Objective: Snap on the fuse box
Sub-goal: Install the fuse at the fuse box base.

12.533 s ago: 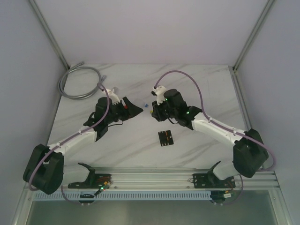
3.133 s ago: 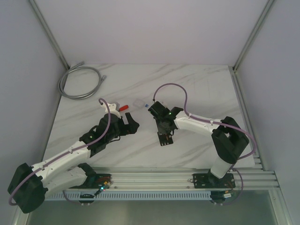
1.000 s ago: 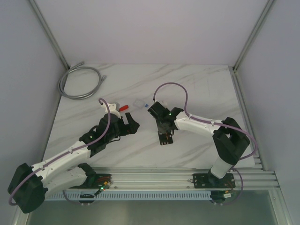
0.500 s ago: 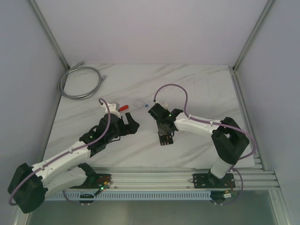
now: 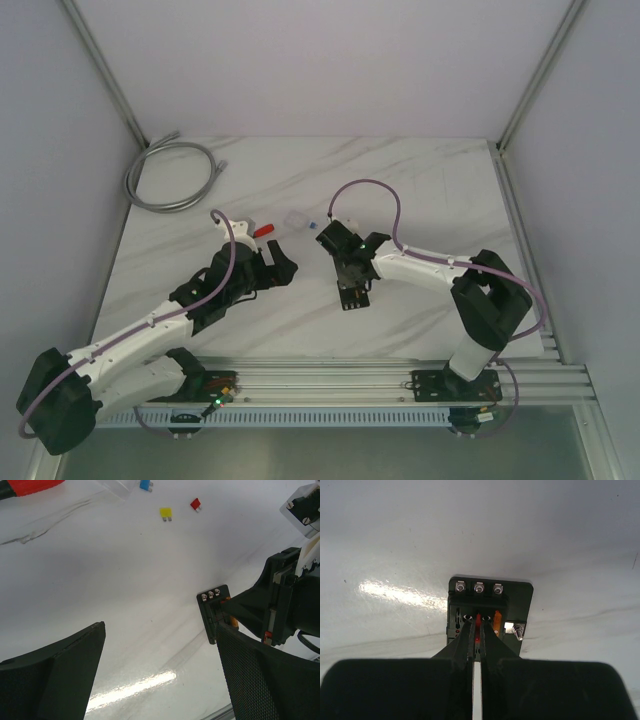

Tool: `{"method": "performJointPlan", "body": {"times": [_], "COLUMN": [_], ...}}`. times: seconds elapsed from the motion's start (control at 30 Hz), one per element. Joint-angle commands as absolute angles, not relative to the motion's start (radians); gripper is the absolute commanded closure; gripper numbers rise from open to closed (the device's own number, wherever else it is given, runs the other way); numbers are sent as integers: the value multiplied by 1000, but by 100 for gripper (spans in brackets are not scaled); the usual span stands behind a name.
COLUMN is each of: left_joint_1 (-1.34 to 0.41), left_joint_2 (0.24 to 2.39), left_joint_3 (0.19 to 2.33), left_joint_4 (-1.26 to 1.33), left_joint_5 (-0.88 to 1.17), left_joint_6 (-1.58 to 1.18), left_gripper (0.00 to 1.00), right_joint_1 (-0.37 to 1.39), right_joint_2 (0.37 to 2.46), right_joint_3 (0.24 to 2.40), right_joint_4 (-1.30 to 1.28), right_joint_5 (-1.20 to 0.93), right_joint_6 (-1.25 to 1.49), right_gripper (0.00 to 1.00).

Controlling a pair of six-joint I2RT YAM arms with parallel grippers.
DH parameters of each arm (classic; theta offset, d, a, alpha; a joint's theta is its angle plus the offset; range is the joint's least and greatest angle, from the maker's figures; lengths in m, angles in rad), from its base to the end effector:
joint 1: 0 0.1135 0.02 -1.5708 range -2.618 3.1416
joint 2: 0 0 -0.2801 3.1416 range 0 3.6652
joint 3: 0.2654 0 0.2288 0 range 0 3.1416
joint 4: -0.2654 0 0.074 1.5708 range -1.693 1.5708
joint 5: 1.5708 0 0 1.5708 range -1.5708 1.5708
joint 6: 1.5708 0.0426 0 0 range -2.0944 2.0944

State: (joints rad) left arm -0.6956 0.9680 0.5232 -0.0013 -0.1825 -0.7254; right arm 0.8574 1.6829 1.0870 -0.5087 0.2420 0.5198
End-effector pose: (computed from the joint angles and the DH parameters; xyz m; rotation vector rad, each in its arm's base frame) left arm 0.1515 -0.1164 0.2534 -0.1509 2.0785 -0.7109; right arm 0.2169 0.2350 0.2145 -0.3666 2.6028 0.1497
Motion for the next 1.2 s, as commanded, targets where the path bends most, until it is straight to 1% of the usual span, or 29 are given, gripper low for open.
{"method": "performJointPlan", "body": {"times": [0.0, 0.23, 0.5, 0.83, 1.17], "left_joint_1": [-692, -693, -691, -692, -691], "left_joint_2": [962, 959, 952, 947, 945], "left_joint_3": [530, 528, 522, 518, 516], "left_joint_4": [-7, -8, -7, -8, -7], "left_joint_5": [-172, -174, -176, -175, -175], "left_joint_6": [-738, -739, -748, -752, -756], "left_gripper": [0, 0, 0, 0, 0], "right_joint_1": [864, 863, 863, 863, 863], "right_joint_2": [1727, 1719, 1661, 1693, 1644], "right_joint_3": [1052, 1048, 1061, 1058, 1030], "right_joint_4": [-495, -496, -492, -476, -448], "right_joint_5": [263, 278, 300, 300, 335], "right_joint_6": [540, 557, 566, 586, 597], "right_gripper": [100, 100, 100, 100, 100]}}
